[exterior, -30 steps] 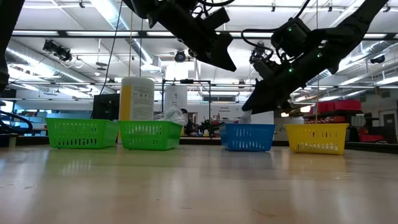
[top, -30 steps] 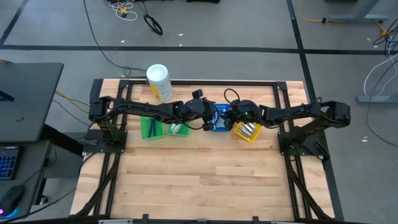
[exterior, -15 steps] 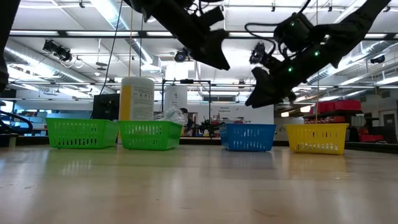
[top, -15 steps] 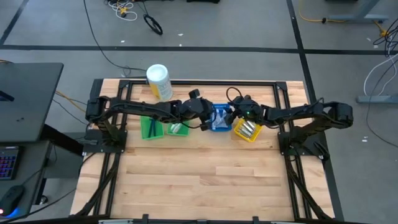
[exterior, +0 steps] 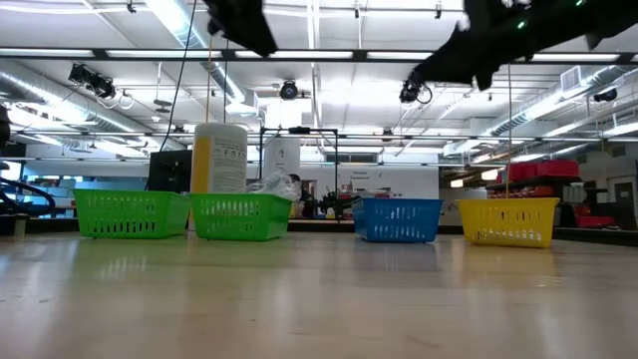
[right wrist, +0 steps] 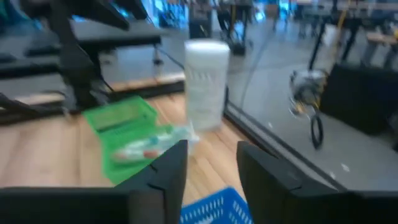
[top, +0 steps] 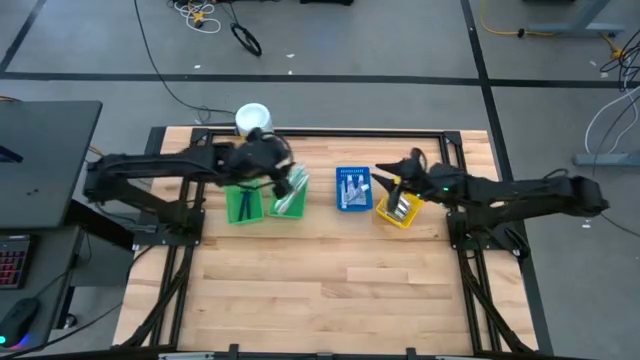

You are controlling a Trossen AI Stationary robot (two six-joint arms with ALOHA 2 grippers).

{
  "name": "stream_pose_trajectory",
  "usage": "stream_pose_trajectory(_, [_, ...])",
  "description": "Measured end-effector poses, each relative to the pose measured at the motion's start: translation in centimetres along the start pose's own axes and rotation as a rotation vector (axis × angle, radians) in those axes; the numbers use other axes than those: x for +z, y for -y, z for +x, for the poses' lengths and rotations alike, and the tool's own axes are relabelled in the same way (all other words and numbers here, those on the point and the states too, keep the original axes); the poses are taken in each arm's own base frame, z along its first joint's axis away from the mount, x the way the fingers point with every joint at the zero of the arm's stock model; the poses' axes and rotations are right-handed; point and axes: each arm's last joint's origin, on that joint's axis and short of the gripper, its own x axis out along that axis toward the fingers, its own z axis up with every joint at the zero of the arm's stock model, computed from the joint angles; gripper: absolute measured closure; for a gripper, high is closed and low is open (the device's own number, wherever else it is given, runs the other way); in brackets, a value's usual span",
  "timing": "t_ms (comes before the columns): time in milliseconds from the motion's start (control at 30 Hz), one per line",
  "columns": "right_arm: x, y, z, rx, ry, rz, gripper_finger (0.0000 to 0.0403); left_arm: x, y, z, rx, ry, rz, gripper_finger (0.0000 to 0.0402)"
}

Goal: Pick & Place Travel size toiletries
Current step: Return to Home Position

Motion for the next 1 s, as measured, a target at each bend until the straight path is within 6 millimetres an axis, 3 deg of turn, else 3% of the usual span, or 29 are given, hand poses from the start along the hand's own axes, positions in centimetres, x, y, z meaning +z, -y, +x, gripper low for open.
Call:
stream_pose_trajectory(200, [1.3,-0.1,-3.0,0.063,0.077,-0.055,0.0335,-2.0,-2.6,-4.4,0.003,-0.023,0.012,0.0233])
stream_pose_trajectory(400, [1.3,0.2,-4.9,0.095,0.074,-0.147,0.0396,-7.1,-4.5,-6.9,-0.018,0.106,-0.105,0.0233])
stream_pose_trajectory(700, [0.6,0.1,-5.6,0.235,0.016,-0.189,0.0401,-16.0,-4.5,-6.3,-0.223,0.413,-0.156,0.0233])
stream_pose_trajectory(833, [0.4,-0.2,-5.8,0.386,0.006,-0.243,0.0400,-18.8,-4.4,-5.8,-0.233,0.547,-0.158,0.0233])
stream_pose_trajectory(1000, [-0.1,0.2,-6.6,0.394,-0.022,-0.233,0.0400,-21.2,-4.4,-5.3,-0.229,0.668,-0.188,0.0233])
